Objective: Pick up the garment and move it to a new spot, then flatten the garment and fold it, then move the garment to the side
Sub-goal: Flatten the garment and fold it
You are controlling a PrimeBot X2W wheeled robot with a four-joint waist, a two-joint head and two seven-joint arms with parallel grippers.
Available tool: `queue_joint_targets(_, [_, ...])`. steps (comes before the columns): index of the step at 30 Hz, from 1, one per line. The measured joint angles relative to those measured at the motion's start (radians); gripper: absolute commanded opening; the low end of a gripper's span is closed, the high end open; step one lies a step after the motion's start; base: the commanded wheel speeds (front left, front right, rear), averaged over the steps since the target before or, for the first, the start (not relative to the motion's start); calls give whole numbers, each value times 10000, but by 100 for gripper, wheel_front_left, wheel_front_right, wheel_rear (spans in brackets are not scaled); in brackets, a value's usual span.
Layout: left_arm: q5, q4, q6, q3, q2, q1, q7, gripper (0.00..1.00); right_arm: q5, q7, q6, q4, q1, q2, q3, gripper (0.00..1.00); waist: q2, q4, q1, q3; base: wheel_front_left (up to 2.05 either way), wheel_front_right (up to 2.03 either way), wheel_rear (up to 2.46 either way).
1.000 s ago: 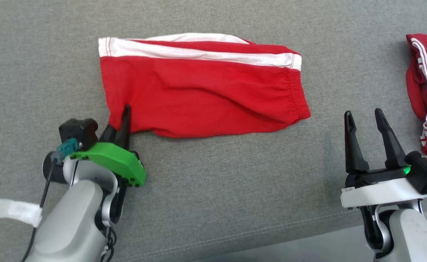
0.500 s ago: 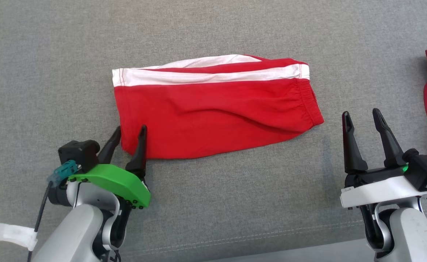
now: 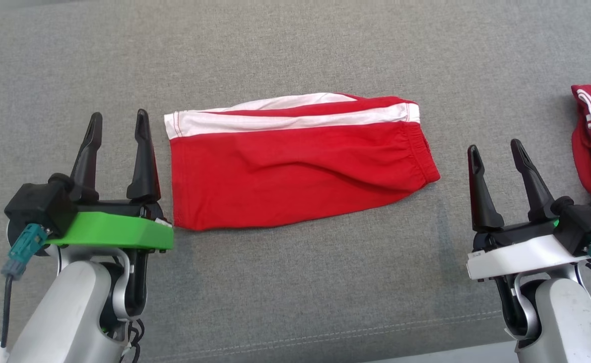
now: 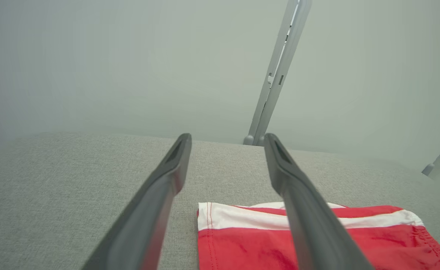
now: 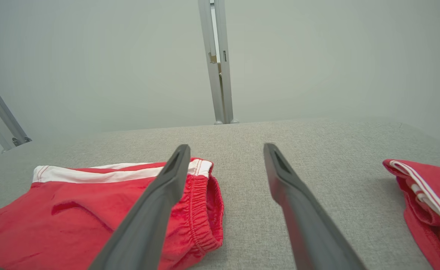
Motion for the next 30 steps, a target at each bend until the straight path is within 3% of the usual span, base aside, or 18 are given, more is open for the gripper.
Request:
queue_joint_targets(4, [583, -221, -13, 228, -13, 275, -25, 100, -50, 19, 0, 140, 4, 8, 13, 100, 0, 16, 0, -277, 0, 0, 0])
queue_joint_targets(12, [1687, -713, 360, 399, 151, 1531, -44, 100, -105, 19, 0, 545, 377, 17, -23, 100, 0, 115, 0, -803, 0, 0, 0])
queue_joint_targets(24, [1728, -798, 211, 313, 140, 2272, -56, 100, -153, 245, 0, 800, 779, -92, -297, 100, 0, 474, 0, -1283, 0, 0, 0])
queue_joint_targets(30, [1785, -686, 96, 198, -35, 2028, -56, 100, -163, 499, 0, 1793, 174, -483, -102, 100, 0, 769, 0, -1092, 0, 0, 0])
